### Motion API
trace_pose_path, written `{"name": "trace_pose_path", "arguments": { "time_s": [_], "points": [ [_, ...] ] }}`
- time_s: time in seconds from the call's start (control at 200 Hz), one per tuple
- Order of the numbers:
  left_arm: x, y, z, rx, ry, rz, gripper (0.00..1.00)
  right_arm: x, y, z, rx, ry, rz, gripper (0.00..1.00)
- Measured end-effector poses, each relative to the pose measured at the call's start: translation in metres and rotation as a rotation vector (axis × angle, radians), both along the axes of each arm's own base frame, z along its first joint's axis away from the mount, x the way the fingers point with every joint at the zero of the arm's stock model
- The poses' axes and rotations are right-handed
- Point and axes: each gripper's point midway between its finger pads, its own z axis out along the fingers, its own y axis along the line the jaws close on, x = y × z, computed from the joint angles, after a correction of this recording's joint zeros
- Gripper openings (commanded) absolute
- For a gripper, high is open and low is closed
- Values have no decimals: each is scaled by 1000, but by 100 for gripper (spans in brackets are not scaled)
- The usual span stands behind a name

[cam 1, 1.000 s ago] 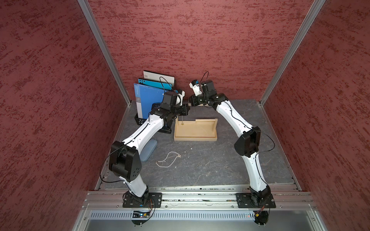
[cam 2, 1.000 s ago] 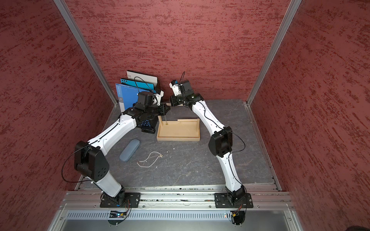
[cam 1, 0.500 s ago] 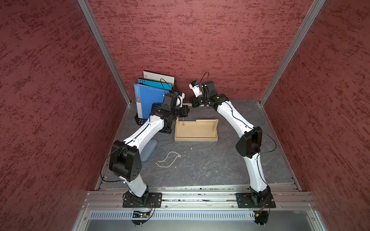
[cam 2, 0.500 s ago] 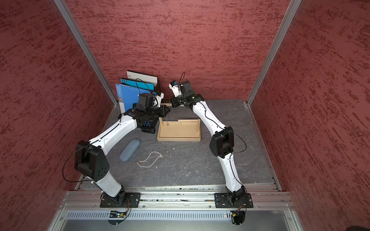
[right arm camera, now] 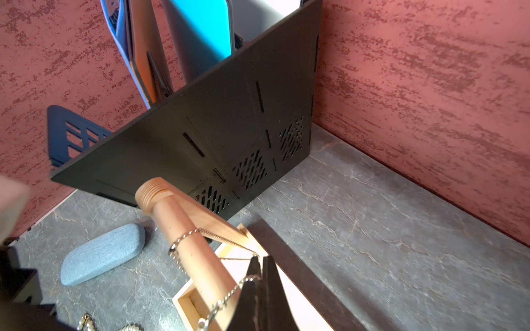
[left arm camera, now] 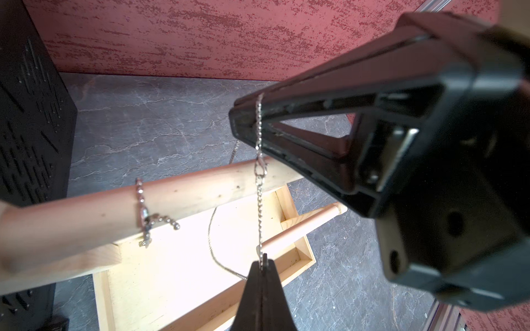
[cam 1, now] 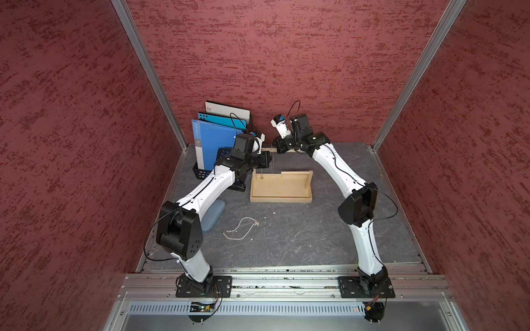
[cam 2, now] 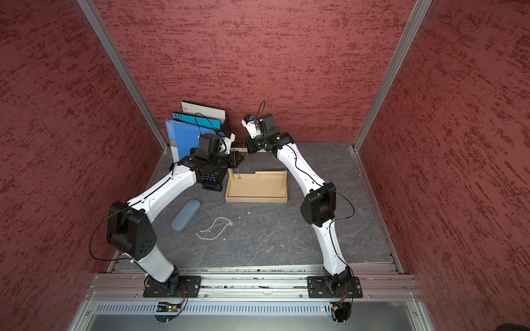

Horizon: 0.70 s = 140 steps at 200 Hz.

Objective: Hang the necklace on the jewelry display stand
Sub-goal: Hang the necklace on the stand.

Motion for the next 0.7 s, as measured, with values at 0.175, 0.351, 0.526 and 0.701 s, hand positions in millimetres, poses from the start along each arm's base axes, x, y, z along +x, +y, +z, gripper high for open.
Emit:
{"name": "trace_pose_path", "arguments": {
  "time_s": [0.175,0.351,0.526,0.701],
  "points": [
    [-4,-6,-4,3,14,-16,0,-2,-8,-4,-48,-1,-4,13],
    [-6,-9,-22,21,62,-25,0,2,-15,-6,-68,-7,-19,16],
    [-4,-9,-36,39,101,-23,3,3,-17,-7,-75,-9,-21,18],
    [-3,-10,-35,35,103,-21,17,2,-18,-6,-78,-9,-24,18]
  ]
}}
